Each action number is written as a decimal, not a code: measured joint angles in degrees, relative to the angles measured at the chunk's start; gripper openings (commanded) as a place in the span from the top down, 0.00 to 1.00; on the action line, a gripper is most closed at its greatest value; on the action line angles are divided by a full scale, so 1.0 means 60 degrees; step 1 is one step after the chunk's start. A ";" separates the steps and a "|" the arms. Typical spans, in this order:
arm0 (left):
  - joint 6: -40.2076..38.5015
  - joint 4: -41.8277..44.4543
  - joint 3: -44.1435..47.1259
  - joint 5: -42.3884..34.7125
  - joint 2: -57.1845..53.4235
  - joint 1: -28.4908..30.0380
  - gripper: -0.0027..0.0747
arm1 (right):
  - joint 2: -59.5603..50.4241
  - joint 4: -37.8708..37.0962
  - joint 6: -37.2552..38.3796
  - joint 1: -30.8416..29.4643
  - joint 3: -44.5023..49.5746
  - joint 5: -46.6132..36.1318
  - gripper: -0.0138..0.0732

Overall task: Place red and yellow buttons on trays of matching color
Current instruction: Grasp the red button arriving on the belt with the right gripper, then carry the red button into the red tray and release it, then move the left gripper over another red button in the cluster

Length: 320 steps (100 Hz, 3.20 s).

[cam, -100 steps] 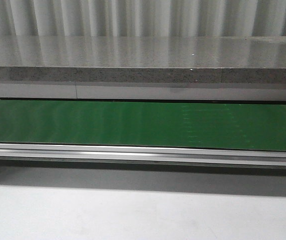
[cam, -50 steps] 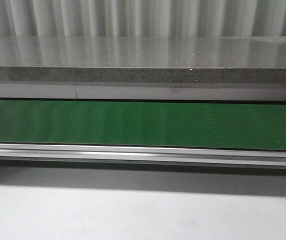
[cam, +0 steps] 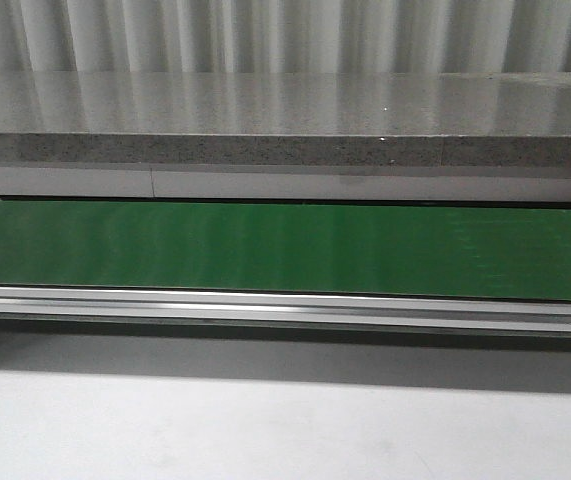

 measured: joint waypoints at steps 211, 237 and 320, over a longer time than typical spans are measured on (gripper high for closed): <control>0.0000 0.0000 0.0000 0.0000 0.0000 0.0000 0.99 | 0.1063 0.0501 -0.0959 0.0273 -0.0993 -0.1697 0.92; 0.0000 0.0000 0.0000 0.0000 0.0000 0.0000 0.99 | -0.1233 0.0501 -0.1449 0.1784 0.0796 -0.1538 0.92; 0.0000 0.0000 0.0000 0.0000 0.0000 0.0000 0.99 | -1.0347 0.0501 -0.1584 0.2790 0.5820 -0.1012 0.92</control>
